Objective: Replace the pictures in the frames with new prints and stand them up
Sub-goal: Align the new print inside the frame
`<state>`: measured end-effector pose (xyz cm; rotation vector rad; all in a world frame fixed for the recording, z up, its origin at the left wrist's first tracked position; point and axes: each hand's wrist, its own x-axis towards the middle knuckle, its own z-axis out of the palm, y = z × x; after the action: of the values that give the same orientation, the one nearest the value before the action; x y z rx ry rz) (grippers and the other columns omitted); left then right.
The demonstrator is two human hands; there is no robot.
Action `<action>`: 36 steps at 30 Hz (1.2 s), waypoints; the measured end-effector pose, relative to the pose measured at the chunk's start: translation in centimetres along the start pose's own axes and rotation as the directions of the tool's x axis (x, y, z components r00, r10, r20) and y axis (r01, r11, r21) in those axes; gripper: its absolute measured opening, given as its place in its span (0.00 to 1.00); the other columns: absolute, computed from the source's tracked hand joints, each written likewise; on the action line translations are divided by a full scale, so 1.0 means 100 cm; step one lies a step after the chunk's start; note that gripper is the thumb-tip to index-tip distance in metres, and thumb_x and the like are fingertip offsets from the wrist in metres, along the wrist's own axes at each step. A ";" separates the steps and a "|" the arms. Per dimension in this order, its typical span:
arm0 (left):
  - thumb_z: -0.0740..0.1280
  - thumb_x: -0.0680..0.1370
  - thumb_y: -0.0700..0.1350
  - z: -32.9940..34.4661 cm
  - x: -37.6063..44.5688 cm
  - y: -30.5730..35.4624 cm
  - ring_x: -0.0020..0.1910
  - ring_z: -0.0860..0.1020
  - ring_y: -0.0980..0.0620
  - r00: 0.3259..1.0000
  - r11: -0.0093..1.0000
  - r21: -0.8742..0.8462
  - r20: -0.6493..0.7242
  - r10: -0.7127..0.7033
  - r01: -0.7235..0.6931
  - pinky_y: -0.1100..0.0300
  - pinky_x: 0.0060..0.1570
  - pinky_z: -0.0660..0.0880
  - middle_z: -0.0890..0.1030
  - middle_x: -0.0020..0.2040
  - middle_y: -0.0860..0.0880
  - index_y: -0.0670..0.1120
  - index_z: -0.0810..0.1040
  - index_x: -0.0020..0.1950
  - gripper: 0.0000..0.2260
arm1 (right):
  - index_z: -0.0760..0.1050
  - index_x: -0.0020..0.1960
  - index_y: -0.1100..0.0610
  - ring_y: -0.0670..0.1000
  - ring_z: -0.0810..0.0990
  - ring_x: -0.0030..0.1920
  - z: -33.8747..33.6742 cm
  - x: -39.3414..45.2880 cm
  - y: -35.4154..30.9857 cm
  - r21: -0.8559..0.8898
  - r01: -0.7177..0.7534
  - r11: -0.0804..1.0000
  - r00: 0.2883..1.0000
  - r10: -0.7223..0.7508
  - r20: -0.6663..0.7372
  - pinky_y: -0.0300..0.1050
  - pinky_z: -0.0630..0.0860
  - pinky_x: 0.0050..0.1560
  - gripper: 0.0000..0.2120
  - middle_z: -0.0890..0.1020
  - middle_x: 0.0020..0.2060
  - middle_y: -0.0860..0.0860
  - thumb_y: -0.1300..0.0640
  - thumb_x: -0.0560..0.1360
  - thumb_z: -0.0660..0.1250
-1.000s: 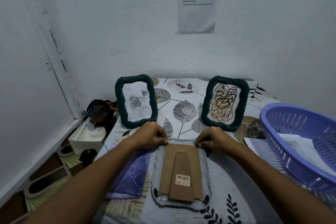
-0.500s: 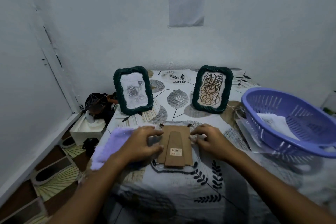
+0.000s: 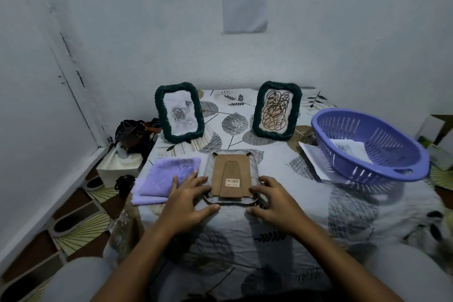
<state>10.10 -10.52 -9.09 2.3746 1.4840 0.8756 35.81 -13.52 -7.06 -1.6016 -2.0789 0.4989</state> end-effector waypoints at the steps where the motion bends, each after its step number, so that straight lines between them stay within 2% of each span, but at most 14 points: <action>1: 0.50 0.63 0.81 0.001 0.000 0.000 0.76 0.58 0.53 1.000 1.000 -0.009 -0.008 0.001 -0.001 0.40 0.74 0.42 0.71 0.71 0.53 0.51 0.78 0.64 0.46 | 0.73 0.68 0.53 0.50 0.65 0.71 0.001 0.000 0.001 0.000 0.005 1.000 1.000 -0.005 -0.010 0.46 0.66 0.67 0.27 0.65 0.71 0.50 0.46 0.71 0.72; 4: 0.51 0.65 0.80 0.003 -0.002 0.000 0.75 0.59 0.54 0.999 1.000 -0.030 -0.042 0.002 -0.003 0.40 0.75 0.43 0.72 0.71 0.53 0.50 0.78 0.65 0.44 | 0.73 0.67 0.53 0.50 0.65 0.70 0.003 -0.001 0.003 0.012 0.024 1.000 0.998 -0.023 -0.052 0.44 0.66 0.67 0.25 0.66 0.71 0.51 0.48 0.72 0.72; 6: 0.59 0.65 0.77 0.004 -0.004 0.001 0.74 0.62 0.54 0.995 0.998 -0.056 -0.095 -0.013 0.008 0.41 0.75 0.46 0.74 0.68 0.52 0.48 0.79 0.64 0.41 | 0.74 0.67 0.53 0.50 0.67 0.70 0.005 -0.002 0.005 0.037 0.029 0.999 0.996 -0.026 -0.083 0.45 0.67 0.66 0.25 0.68 0.70 0.51 0.48 0.72 0.72; 8: 0.64 0.66 0.70 0.003 -0.007 0.000 0.71 0.67 0.53 0.986 0.998 -0.053 -0.163 -0.030 0.021 0.40 0.74 0.50 0.78 0.64 0.51 0.46 0.81 0.59 0.33 | 0.74 0.65 0.55 0.50 0.70 0.67 0.005 -0.004 0.004 0.065 0.019 0.998 0.991 -0.011 -0.130 0.44 0.68 0.64 0.24 0.72 0.66 0.51 0.49 0.72 0.72; 11: 0.64 0.68 0.67 0.005 -0.007 -0.001 0.67 0.72 0.51 0.980 1.000 -0.022 -0.197 -0.018 0.014 0.38 0.73 0.53 0.81 0.59 0.50 0.47 0.84 0.51 0.27 | 0.78 0.59 0.59 0.51 0.75 0.60 0.007 -0.006 0.003 0.095 -0.012 0.995 0.971 0.034 -0.235 0.42 0.70 0.58 0.20 0.77 0.58 0.52 0.51 0.71 0.73; 17: 0.64 0.68 0.66 0.013 -0.010 0.005 0.64 0.75 0.50 0.965 0.998 -0.021 -0.255 -0.064 0.060 0.40 0.73 0.50 0.83 0.56 0.50 0.45 0.85 0.50 0.27 | 0.81 0.50 0.60 0.52 0.76 0.57 0.012 -0.010 0.000 0.171 -0.055 0.984 0.950 0.104 -0.293 0.44 0.72 0.56 0.13 0.79 0.53 0.53 0.54 0.70 0.75; 21: 0.63 0.67 0.67 0.015 -0.014 0.013 0.66 0.73 0.50 0.949 0.994 -0.021 -0.297 -0.108 0.107 0.46 0.73 0.44 0.83 0.56 0.51 0.46 0.85 0.50 0.28 | 0.82 0.52 0.58 0.53 0.75 0.60 0.018 -0.012 -0.006 0.185 -0.095 0.978 0.942 0.149 -0.302 0.47 0.72 0.60 0.14 0.79 0.57 0.54 0.52 0.70 0.75; 27: 0.61 0.66 0.69 0.017 -0.016 0.021 0.68 0.70 0.50 0.936 0.985 -0.012 -0.311 -0.167 0.172 0.40 0.73 0.41 0.82 0.57 0.53 0.47 0.85 0.50 0.29 | 0.81 0.55 0.58 0.54 0.69 0.67 0.025 -0.011 -0.014 0.256 -0.190 0.948 0.918 0.264 -0.296 0.49 0.67 0.65 0.17 0.75 0.64 0.55 0.52 0.69 0.75; 30: 0.61 0.66 0.69 0.017 -0.015 0.020 0.69 0.70 0.50 0.933 0.983 -0.017 -0.311 -0.180 0.184 0.41 0.73 0.39 0.82 0.57 0.53 0.48 0.85 0.50 0.30 | 0.81 0.54 0.58 0.55 0.68 0.68 0.027 -0.010 -0.015 0.314 -0.211 0.926 0.908 0.305 -0.286 0.55 0.66 0.67 0.16 0.74 0.64 0.56 0.54 0.68 0.76; 36: 0.59 0.67 0.71 0.018 -0.016 0.022 0.71 0.67 0.51 0.934 0.981 0.007 -0.306 -0.183 0.195 0.44 0.71 0.34 0.81 0.59 0.54 0.50 0.84 0.52 0.30 | 0.81 0.55 0.58 0.56 0.66 0.69 0.024 -0.006 -0.019 0.333 -0.265 0.905 0.901 0.356 -0.249 0.54 0.64 0.69 0.16 0.72 0.67 0.57 0.56 0.68 0.76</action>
<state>12.34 -12.73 -10.09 2.1459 1.8208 1.2151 33.02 -14.59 -8.10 -1.7163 -1.4512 0.5931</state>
